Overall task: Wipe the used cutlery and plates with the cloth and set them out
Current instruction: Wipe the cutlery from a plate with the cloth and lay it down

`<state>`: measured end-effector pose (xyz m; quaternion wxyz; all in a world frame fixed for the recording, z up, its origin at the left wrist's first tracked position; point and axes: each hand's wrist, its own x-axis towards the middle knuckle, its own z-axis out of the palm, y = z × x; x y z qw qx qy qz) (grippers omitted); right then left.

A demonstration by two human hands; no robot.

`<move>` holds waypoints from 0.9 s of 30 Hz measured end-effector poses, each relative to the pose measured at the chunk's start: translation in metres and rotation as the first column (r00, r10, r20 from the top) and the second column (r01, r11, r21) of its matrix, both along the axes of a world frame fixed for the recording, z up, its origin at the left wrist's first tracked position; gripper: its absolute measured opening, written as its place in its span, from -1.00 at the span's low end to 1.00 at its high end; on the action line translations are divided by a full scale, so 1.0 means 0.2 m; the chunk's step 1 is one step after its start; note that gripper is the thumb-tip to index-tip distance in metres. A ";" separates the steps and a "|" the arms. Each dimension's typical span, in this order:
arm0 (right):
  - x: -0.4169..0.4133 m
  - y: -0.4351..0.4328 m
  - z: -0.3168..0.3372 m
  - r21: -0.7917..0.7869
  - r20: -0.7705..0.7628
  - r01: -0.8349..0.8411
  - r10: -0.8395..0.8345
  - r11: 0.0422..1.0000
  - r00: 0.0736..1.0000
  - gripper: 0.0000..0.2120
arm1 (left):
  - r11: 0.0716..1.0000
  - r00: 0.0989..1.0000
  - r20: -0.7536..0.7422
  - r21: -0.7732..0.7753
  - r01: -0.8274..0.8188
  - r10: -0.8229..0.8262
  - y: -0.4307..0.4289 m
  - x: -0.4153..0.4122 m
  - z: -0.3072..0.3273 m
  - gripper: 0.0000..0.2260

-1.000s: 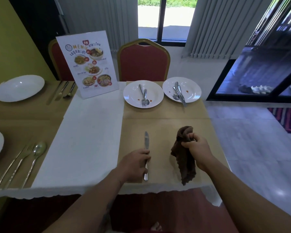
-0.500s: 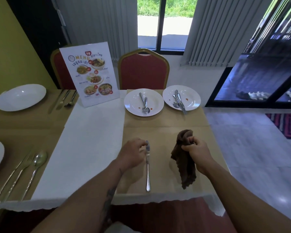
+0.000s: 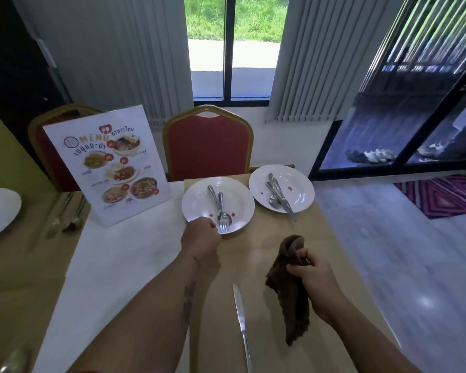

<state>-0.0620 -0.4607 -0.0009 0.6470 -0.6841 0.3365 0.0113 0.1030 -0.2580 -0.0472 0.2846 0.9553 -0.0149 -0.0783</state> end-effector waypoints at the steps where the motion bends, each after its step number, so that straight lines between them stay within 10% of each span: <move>1: 0.03 -0.01 0.00 -0.004 0.003 0.025 -0.025 1.000 1.000 -0.86 | 1.000 1.000 0.003 0.020 -0.008 0.008 -0.02 0.04 -0.03 -0.83; 13: 0.16 -0.04 -0.02 -0.041 -0.049 0.156 -0.158 0.987 0.986 -0.86 | 0.981 0.998 -0.058 0.192 0.012 -0.001 -0.15 0.26 -0.13 -0.72; 22: 0.12 -0.04 -0.02 -0.002 -0.008 0.126 -0.127 0.992 0.992 -0.84 | 0.956 0.939 -0.297 -0.178 -0.234 0.174 -0.14 0.24 0.01 -0.72; 27: 0.10 0.00 0.05 0.075 0.074 0.011 -0.017 0.997 0.997 -0.79 | 0.924 0.967 -0.245 -0.381 -0.023 -0.076 -0.13 0.06 0.10 -0.83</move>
